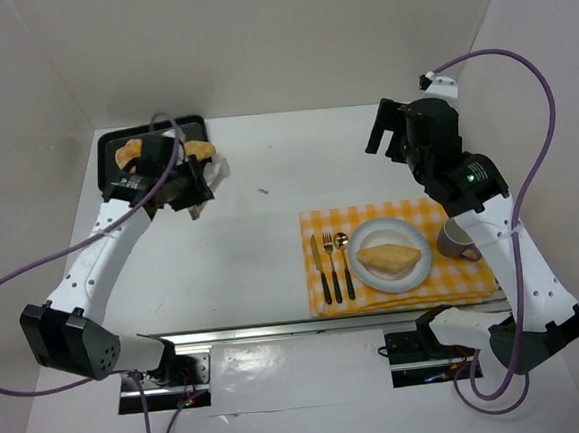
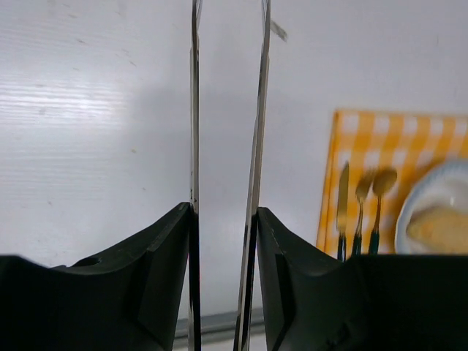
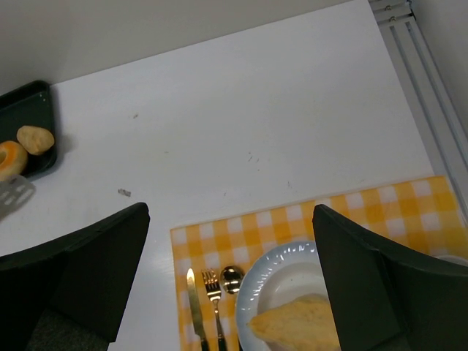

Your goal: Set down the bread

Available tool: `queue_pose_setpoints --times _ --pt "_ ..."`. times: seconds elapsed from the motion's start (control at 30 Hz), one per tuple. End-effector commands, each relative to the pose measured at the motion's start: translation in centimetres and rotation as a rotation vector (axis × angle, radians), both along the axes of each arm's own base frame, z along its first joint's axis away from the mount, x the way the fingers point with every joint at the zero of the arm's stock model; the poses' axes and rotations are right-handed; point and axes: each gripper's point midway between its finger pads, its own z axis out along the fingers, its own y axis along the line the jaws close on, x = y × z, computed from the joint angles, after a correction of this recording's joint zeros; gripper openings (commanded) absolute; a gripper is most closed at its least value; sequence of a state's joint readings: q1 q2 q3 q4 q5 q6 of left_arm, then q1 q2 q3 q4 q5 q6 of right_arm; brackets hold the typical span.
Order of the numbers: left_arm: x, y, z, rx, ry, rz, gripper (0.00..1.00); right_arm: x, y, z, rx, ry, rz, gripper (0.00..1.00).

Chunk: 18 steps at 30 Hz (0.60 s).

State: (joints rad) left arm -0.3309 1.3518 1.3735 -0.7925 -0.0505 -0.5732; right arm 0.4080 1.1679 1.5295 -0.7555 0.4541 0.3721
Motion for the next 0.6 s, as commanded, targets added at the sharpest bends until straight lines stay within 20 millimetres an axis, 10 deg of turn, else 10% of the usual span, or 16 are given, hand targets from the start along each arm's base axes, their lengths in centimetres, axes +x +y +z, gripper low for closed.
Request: queue_pose_setpoints --times 0.0,0.3,0.57 --pt "3.4 4.0 1.0 -0.097 -0.061 0.177 0.51 0.2 0.4 0.4 0.005 -0.028 0.014 1.0" --pt "13.1 5.9 1.6 -0.04 -0.116 0.218 0.59 0.8 0.1 -0.1 -0.013 -0.014 -0.012 1.0" --pt "16.0 5.1 -2.5 0.229 -0.008 0.233 0.61 1.4 0.2 -0.9 -0.016 0.003 -0.012 1.0"
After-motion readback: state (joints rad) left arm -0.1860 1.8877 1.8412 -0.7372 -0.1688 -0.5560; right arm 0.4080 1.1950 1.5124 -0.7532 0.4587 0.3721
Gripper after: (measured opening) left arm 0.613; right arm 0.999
